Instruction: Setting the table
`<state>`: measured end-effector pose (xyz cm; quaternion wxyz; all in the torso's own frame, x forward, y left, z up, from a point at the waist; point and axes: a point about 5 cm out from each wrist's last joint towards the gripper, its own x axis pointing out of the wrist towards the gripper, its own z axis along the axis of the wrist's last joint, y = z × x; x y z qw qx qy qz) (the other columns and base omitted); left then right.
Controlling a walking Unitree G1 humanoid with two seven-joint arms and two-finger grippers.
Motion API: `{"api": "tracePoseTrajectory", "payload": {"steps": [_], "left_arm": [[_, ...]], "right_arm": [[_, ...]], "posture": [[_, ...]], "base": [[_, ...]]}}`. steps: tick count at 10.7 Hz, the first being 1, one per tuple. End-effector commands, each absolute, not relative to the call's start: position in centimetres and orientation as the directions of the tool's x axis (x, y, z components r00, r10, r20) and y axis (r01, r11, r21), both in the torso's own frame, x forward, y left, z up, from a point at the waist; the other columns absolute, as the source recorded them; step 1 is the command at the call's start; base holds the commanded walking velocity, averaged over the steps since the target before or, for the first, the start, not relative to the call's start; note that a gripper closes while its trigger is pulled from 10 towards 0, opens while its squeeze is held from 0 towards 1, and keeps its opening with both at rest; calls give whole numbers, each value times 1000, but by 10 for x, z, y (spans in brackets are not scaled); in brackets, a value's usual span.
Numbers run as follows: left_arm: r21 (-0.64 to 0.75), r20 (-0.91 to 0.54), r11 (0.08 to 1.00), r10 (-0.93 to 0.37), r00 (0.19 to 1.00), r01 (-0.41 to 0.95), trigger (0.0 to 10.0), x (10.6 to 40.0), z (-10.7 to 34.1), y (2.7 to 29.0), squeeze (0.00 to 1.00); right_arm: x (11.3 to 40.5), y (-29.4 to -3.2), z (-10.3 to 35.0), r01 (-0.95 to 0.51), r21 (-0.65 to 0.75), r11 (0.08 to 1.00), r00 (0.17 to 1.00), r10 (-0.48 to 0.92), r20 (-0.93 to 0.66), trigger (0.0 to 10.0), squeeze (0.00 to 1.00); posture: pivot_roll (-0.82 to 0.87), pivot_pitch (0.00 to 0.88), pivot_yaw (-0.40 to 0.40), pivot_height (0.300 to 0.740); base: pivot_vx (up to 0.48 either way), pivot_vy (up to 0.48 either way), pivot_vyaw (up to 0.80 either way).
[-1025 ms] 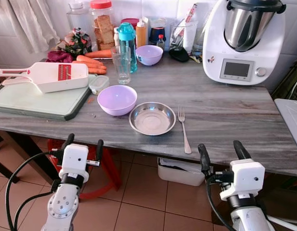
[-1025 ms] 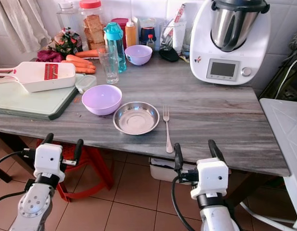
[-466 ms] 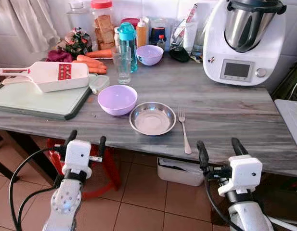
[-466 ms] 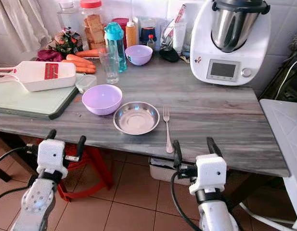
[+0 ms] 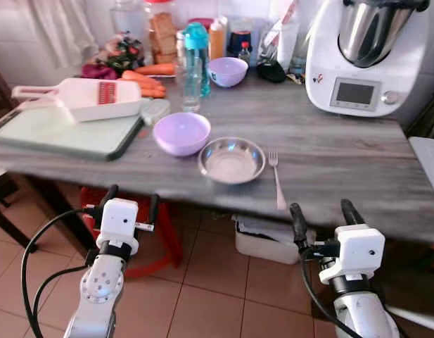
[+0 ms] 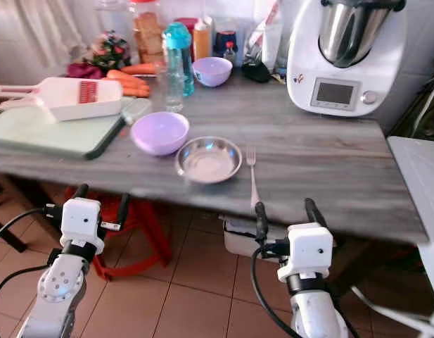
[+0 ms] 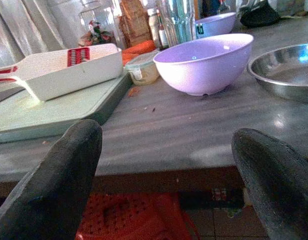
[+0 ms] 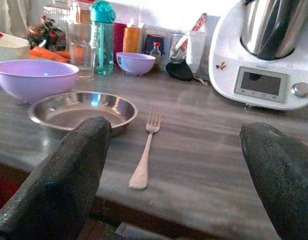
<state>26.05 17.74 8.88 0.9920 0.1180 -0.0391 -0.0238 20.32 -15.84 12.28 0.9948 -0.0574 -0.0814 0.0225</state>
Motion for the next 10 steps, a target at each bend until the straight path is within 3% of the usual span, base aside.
{"api": "tracePoseTrajectory", "payload": {"steps": [1, 7, 10], "left_arm": [[240, 68, 970, -53, 996, 36, 10000, 261, 88, 177, 0], [243, 63, 968, -77, 995, 60, 10000, 263, 87, 175, 0], [211, 84, 960, -207, 975, 185, 10000, 263, 91, 165, 0]], "right_arm": [[203, -160, 123, -33, -119, 992, 986, 52, 160, 10000, 0], [201, -159, 122, -38, -124, 992, 986, 57, 158, 10000, 0], [199, -157, 121, -44, -128, 991, 985, 64, 158, 10000, 0]], "posture": [[25, 0, 32, 740], [15, 0, 40, 740], [1, 0, 50, 740]], "base": [[-337, 0, 0], [-334, 0, 0], [-94, 0, 0]]}}
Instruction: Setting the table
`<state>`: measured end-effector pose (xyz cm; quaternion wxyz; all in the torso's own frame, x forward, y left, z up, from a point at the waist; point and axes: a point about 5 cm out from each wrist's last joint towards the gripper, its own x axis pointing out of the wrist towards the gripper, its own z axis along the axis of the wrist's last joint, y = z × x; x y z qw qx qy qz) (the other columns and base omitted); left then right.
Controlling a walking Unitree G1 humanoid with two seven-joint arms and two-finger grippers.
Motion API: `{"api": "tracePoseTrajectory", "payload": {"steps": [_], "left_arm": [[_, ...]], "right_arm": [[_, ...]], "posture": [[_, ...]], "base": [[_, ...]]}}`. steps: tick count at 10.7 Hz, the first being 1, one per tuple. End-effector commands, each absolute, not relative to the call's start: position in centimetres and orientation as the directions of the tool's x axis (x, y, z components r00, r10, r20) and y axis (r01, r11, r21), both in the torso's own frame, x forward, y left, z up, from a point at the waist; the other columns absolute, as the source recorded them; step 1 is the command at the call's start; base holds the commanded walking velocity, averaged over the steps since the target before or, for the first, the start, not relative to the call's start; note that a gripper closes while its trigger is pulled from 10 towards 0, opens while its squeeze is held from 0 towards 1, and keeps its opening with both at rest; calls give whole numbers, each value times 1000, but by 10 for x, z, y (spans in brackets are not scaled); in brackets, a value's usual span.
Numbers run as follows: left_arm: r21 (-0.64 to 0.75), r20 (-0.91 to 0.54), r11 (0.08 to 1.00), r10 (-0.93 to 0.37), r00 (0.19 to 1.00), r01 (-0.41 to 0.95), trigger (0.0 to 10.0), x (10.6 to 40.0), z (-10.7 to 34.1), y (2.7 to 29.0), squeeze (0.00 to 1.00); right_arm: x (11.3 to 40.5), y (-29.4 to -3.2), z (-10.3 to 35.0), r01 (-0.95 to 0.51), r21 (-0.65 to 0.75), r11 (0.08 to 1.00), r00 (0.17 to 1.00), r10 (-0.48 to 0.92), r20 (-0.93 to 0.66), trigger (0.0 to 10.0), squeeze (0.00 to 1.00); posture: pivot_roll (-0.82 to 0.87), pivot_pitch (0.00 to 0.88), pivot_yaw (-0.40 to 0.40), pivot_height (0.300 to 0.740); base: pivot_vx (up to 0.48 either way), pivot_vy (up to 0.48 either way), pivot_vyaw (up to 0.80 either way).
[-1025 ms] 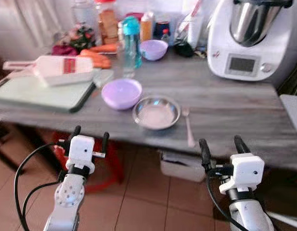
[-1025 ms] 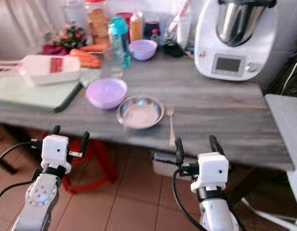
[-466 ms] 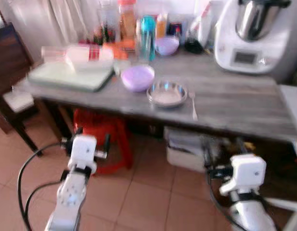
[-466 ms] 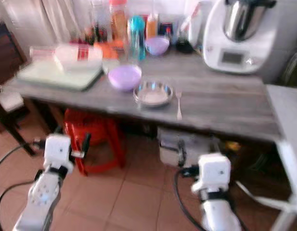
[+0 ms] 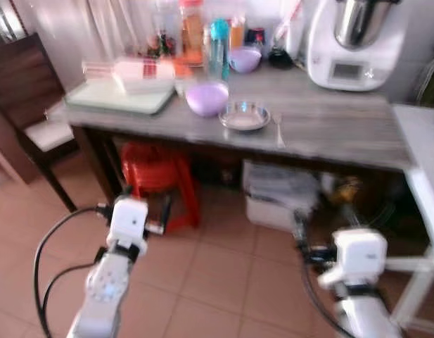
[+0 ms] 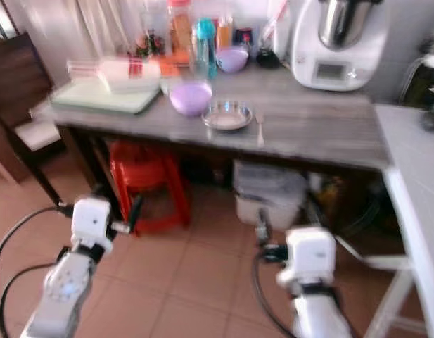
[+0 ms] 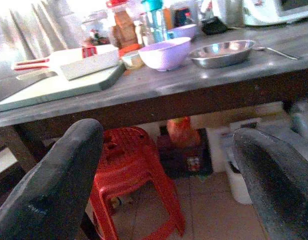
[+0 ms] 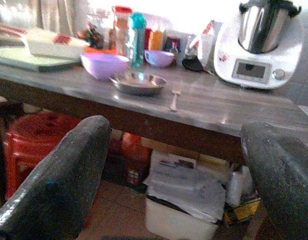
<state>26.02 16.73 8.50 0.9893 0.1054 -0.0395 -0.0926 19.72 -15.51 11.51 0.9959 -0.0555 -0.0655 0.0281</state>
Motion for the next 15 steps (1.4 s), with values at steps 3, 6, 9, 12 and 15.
{"api": "tracePoseTrajectory", "payload": {"steps": [3, 6, 9, 12, 15], "left_arm": [[221, 81, 957, -210, 974, 188, 10000, 264, 90, 165, 0], [215, 81, 956, -222, 972, 200, 10000, 264, 90, 164, 0], [213, 78, 953, -236, 969, 216, 10000, 263, 90, 163, 0], [194, 77, 955, -244, 967, 226, 10000, 263, 90, 163, 0], [202, 79, 950, -258, 963, 238, 10000, 265, 92, 162, 0]], "right_arm": [[199, -158, 121, -37, -128, 991, 986, 57, 156, 10000, 0], [198, -158, 120, -31, -126, 992, 987, 50, 152, 10000, 0], [197, -159, 118, -22, -123, 992, 988, 40, 149, 10000, 0], [196, -158, 117, -20, -122, 992, 989, 38, 145, 10000, 0], [197, -157, 117, -18, -121, 993, 989, 35, 143, 10000, 0]], "posture": [[1, 0, 53, 740], [-3, 0, 57, 740], [-3, 0, 59, 740], [-7, 0, 64, 740], [-5, 0, 65, 740]], "base": [[0, 0, 0], [0, 0, 0], [0, 0, 0], [0, 0, 0], [0, 0, -481]]}}
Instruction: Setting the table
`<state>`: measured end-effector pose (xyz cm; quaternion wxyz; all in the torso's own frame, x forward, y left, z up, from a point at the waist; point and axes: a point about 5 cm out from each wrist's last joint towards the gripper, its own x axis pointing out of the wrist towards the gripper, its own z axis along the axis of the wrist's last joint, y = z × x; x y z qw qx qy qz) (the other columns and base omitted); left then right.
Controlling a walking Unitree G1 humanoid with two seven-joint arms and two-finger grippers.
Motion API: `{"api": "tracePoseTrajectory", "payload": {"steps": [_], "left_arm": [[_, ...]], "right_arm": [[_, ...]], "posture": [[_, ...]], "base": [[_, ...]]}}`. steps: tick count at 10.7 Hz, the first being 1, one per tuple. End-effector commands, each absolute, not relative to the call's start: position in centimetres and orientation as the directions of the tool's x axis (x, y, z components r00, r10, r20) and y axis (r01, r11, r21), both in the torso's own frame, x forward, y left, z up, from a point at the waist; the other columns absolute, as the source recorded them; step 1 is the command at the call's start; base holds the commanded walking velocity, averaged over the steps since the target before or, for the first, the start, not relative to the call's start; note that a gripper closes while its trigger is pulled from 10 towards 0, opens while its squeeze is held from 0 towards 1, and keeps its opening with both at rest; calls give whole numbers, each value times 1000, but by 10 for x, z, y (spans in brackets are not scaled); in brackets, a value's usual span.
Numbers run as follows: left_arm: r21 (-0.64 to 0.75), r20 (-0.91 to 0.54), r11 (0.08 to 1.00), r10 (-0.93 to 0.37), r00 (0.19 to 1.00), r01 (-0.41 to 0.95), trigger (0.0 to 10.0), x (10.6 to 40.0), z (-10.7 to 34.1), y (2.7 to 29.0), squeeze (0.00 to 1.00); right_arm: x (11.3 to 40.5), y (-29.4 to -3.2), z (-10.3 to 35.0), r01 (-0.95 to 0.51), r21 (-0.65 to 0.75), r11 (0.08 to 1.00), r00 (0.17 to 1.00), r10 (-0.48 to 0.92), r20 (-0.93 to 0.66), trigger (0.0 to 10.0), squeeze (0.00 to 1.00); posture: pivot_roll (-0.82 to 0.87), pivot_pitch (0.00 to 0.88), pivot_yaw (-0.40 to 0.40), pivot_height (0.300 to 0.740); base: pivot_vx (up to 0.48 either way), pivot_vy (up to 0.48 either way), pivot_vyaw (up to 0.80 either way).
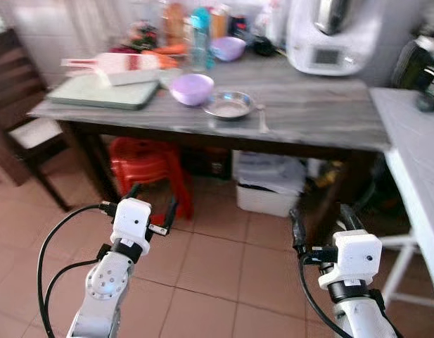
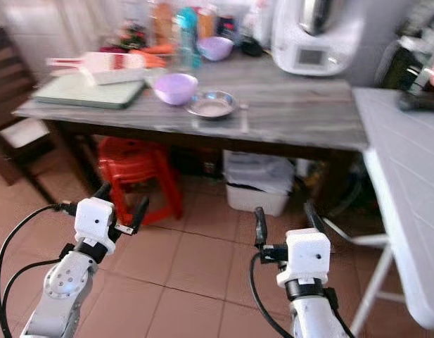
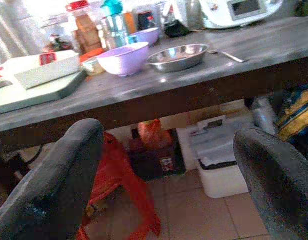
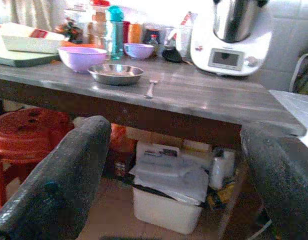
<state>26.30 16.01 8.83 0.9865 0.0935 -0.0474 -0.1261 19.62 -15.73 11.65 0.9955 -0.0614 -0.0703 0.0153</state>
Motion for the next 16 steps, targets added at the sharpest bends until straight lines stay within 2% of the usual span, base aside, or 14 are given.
{"api": "tracePoseTrajectory", "payload": {"steps": [1, 4, 9, 16], "left_arm": [[202, 79, 949, -261, 962, 241, 10000, 265, 93, 163, 0], [198, 82, 946, -278, 957, 258, 10000, 266, 95, 159, 0], [196, 83, 941, -295, 952, 275, 10000, 270, 96, 156, 0], [183, 81, 939, -308, 948, 290, 10000, 273, 96, 152, 0]], "right_arm": [[198, -156, 117, -19, -120, 993, 989, 36, 141, 10000, 0], [198, -157, 118, -16, -118, 993, 989, 33, 144, 10000, 0], [198, -155, 117, -23, -128, 992, 989, 42, 143, 10000, 0], [196, -158, 115, -4, -130, 992, 992, 20, 127, 10000, 0]], "posture": [[-4, 0, 66, 740], [-10, 0, 69, 740], [-25, 0, 88, 740], [-42, 0, 96, 740]], "base": [[0, 0, -800], [0, 0, -692], [0, 0, 0], [0, -283, 0]]}}
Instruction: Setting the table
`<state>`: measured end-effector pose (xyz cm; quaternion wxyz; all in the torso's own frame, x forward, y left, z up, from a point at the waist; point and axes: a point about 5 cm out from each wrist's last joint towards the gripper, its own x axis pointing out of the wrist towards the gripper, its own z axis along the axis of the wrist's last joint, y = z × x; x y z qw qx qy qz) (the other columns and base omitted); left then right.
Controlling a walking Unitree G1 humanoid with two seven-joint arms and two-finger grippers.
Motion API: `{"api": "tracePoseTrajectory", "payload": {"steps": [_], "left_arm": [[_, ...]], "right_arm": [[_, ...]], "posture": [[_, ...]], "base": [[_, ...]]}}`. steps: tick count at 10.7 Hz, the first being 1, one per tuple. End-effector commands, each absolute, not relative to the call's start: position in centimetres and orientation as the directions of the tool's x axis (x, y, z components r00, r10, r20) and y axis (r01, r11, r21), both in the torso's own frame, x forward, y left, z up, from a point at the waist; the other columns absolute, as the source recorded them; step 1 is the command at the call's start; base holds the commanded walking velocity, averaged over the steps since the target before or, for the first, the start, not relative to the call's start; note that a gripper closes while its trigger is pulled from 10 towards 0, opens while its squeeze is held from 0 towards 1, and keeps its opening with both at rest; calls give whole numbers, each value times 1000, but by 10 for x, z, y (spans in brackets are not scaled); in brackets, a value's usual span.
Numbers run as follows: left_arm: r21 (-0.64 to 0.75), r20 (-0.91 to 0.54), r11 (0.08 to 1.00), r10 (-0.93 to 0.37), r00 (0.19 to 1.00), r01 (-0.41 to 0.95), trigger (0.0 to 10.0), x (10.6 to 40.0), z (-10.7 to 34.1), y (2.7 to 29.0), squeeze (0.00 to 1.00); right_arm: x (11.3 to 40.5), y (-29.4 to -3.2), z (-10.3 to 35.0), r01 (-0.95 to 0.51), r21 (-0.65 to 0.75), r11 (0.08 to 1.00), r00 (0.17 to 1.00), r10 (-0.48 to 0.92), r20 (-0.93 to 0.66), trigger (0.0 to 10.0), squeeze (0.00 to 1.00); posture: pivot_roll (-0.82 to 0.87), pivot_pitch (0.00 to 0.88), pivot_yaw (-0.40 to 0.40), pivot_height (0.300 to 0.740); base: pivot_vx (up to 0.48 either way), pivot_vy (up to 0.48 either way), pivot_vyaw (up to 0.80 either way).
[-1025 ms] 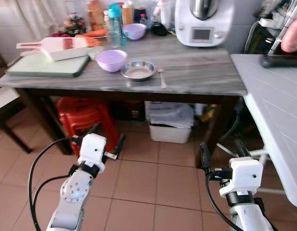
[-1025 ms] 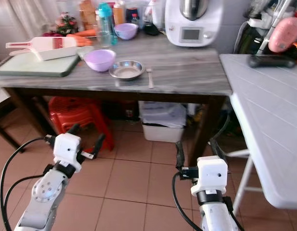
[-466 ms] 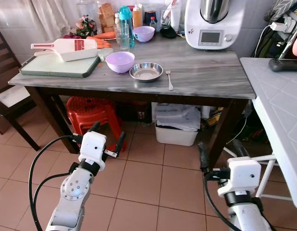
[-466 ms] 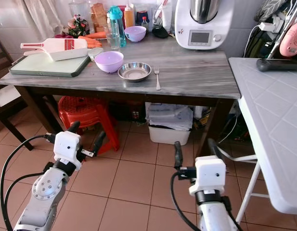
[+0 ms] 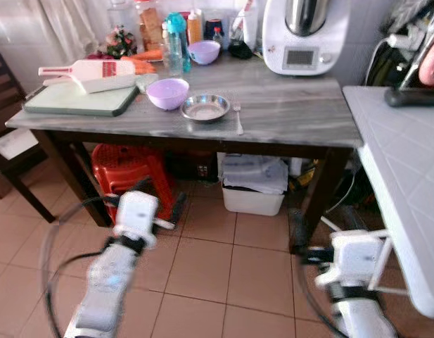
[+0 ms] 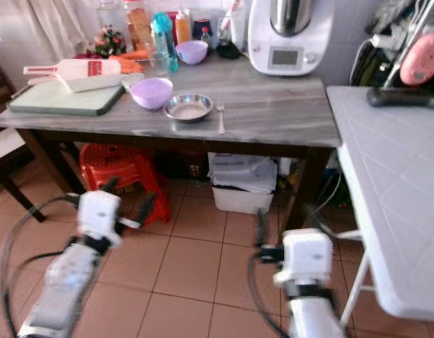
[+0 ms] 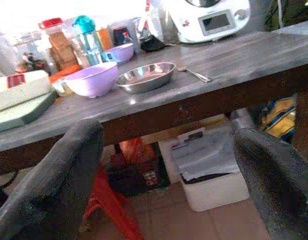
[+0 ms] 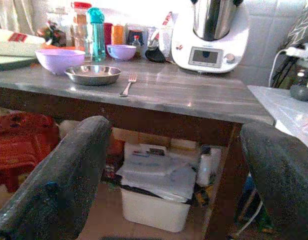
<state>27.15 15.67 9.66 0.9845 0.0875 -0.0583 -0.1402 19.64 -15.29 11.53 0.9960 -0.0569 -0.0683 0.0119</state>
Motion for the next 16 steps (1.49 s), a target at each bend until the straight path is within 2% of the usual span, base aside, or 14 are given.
{"api": "tracePoseTrajectory", "payload": {"steps": [1, 5, 8, 9, 12, 16], "left_arm": [[183, 81, 939, -311, 947, 293, 10000, 273, 96, 151, 0], [190, 72, 932, -325, 943, 307, 10000, 274, 97, 152, 0], [178, 68, 954, -256, 964, 241, 10000, 269, 95, 161, 0], [168, 68, 961, -232, 970, 218, 10000, 269, 94, 162, 0], [176, 63, 959, -238, 969, 224, 10000, 262, 93, 163, 0], [177, 42, 947, -280, 959, 269, 10000, 260, 93, 162, 0]], "right_arm": [[195, -158, 114, -1, -129, 992, 992, 17, 124, 10000, 0], [187, -159, 114, 21, -139, 990, 993, -4, 118, 10000, 0], [183, -168, 112, 65, -138, 988, 993, -51, 103, 10000, 0], [185, -165, 111, 40, -148, 988, 995, -25, 101, 10000, 0], [190, -165, 110, 24, -137, 990, 996, -12, 88, 10000, 0], [188, -163, 108, 29, -111, 993, 997, -20, 75, 10000, 0]], "posture": [[-45, 0, 100, 740], [-52, 0, 129, 740], [-31, 0, 105, 740], [-26, 0, 96, 740], [5, 6, 76, 740], [8, 26, 94, 740]], "base": [[0, -307, 0], [0, -309, 0], [0, -308, 0], [0, -307, 0], [0, -310, 0], [0, -323, 0]]}}
